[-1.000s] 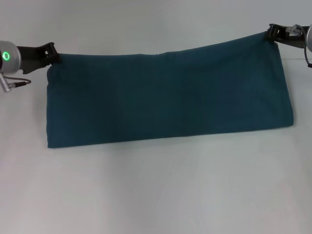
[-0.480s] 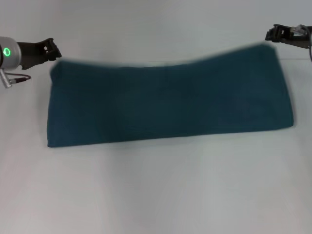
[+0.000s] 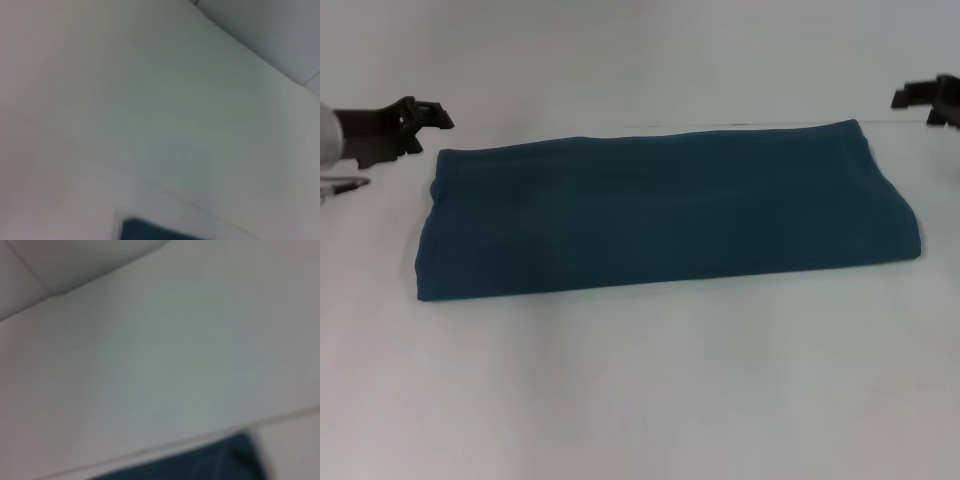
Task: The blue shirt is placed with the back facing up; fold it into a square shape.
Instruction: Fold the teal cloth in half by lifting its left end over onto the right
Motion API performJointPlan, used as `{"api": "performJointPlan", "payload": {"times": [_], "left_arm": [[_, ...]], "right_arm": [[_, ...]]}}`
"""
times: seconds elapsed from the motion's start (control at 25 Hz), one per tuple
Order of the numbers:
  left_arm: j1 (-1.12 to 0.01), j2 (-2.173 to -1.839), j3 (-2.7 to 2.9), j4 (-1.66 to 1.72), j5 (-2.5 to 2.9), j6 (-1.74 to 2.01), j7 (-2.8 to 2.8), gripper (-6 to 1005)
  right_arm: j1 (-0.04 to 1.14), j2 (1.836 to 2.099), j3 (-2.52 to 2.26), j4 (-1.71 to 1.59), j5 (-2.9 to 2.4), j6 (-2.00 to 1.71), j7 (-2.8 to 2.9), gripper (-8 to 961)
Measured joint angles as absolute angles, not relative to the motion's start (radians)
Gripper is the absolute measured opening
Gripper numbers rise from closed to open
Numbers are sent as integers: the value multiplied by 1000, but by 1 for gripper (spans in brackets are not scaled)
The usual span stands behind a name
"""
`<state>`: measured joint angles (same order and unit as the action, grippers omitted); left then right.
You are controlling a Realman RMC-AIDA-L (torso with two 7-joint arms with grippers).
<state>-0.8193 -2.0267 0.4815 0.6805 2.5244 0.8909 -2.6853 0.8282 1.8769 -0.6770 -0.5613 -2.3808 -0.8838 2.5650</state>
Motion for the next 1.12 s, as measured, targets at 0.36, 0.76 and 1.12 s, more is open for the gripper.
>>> {"api": "performJointPlan", "payload": {"times": [0.36, 0.76, 1.12], "left_arm": [[-562, -2035, 478, 828, 2148, 1322, -2634, 640], [-416, -2058, 348, 778, 2093, 1496, -2645, 823], [-384, -2090, 343, 726, 2100, 1387, -2696, 806]], "right_arm": [[519, 1886, -562, -629, -1902, -1430, 2384, 639], [357, 1902, -472, -533, -1778, -1643, 2277, 644], [371, 1900, -477, -531, -1801, -1640, 2266, 644]]}}
